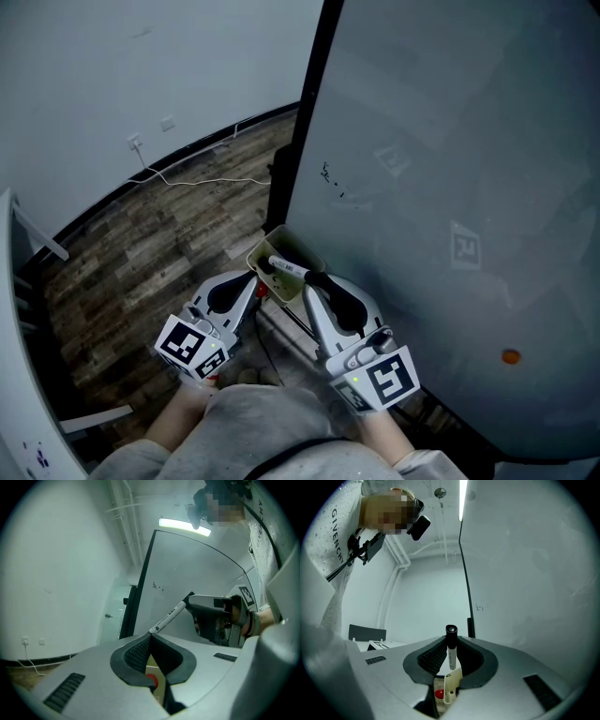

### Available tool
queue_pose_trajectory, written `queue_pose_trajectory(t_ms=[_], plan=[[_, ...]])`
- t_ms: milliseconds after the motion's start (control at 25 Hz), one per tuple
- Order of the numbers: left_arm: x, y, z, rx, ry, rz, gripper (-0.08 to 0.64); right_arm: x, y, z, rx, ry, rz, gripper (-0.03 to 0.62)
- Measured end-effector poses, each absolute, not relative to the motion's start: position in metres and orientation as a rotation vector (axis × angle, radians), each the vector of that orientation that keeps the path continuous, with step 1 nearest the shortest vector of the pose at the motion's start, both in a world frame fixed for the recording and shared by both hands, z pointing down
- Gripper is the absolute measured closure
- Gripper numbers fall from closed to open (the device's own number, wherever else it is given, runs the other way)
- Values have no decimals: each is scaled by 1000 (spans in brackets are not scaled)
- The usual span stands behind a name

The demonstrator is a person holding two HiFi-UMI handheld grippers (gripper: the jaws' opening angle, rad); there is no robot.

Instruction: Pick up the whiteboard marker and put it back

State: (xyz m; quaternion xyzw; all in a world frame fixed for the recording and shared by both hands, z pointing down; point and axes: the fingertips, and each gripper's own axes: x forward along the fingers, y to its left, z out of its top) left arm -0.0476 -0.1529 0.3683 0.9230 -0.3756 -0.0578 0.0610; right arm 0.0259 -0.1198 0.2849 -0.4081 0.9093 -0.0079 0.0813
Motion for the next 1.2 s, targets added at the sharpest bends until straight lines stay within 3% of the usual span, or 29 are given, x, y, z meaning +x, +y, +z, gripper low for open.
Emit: queue_pose_trajectory(t_ms=[1200], plan=[[-55, -152, 361, 2789, -1180, -203, 545, 27, -121, 288, -1236, 2724, -27, 517]])
